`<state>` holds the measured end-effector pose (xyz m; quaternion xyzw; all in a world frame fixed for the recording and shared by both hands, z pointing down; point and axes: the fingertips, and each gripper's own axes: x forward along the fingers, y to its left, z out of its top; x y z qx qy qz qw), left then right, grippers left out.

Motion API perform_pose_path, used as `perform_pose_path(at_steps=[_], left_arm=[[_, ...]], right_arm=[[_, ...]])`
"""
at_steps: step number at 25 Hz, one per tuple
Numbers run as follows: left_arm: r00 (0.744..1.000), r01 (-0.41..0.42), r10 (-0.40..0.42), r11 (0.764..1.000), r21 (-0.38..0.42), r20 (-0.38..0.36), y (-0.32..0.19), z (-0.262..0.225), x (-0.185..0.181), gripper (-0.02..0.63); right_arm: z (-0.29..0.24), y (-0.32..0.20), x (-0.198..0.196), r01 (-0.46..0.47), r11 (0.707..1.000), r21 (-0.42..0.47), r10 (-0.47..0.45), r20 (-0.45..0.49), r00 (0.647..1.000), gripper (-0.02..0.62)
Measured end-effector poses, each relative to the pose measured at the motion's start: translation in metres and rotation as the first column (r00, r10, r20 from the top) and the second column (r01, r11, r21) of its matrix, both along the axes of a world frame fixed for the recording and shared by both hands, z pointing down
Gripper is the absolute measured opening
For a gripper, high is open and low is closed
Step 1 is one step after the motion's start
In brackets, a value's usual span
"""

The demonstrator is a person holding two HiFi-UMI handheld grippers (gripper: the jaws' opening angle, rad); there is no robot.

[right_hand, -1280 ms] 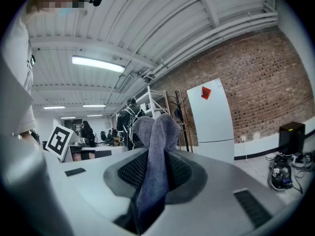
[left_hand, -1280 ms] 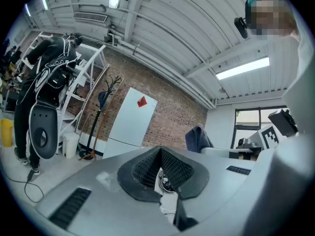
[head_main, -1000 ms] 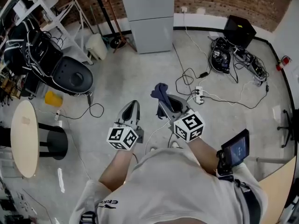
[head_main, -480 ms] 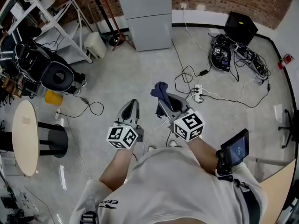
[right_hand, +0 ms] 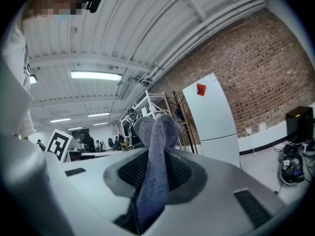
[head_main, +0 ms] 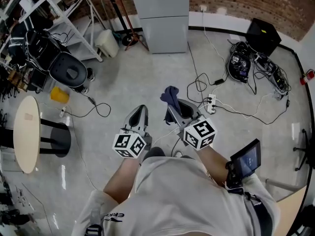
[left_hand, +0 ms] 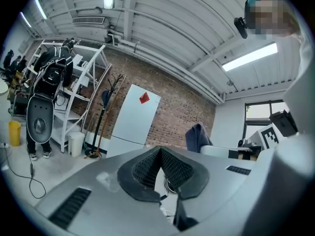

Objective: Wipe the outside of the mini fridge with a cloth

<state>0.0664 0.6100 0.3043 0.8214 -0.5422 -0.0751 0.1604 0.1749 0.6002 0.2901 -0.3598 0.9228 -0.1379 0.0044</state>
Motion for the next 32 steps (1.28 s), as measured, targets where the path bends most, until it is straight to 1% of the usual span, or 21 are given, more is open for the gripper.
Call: perform_pose_path(at_steps=[5, 9, 14, 19, 28, 32], left_arm=[[1.0, 0.021, -0.021, 1.0, 0.002, 0.005, -0.013, 0.001, -0.011, 0.003], [1.0, 0.024, -0.024, 1.0, 0.019, 0.0, -0.039, -0.003, -0.026, 0.003], [1.0, 0.018, -0.017, 0.999, 0.028, -0.02, -0.075, 0.003, -0.048, 0.003], [0.999, 0.011, -0.008, 0.998, 0.058, -0.049, -0.123, -0.006, -0.088, 0.003], [0.997, -0.002, 0.011, 0.995, 0.1, -0.081, -0.198, -0.023, -0.171, 0.003], [0.996, -0.012, 0.023, 0.993, 0.117, -0.088, -0.224, -0.024, -0.197, 0.003]], right_arm=[[-0.001, -0.015, -0.012, 0.018, 1.0, 0.004, -0.018, 0.016, 1.0, 0.086], [-0.003, -0.04, -0.026, 0.018, 1.0, 0.012, -0.018, 0.016, 1.0, 0.086], [-0.001, -0.073, -0.049, 0.008, 1.0, 0.023, -0.008, 0.001, 1.0, 0.086], [-0.011, -0.119, -0.093, 0.01, 0.999, 0.047, -0.009, -0.028, 1.0, 0.086], [-0.034, -0.194, -0.186, 0.018, 0.995, 0.095, -0.013, -0.058, 0.998, 0.086], [-0.037, -0.22, -0.211, 0.005, 0.993, 0.117, 0.003, -0.068, 0.998, 0.086]])
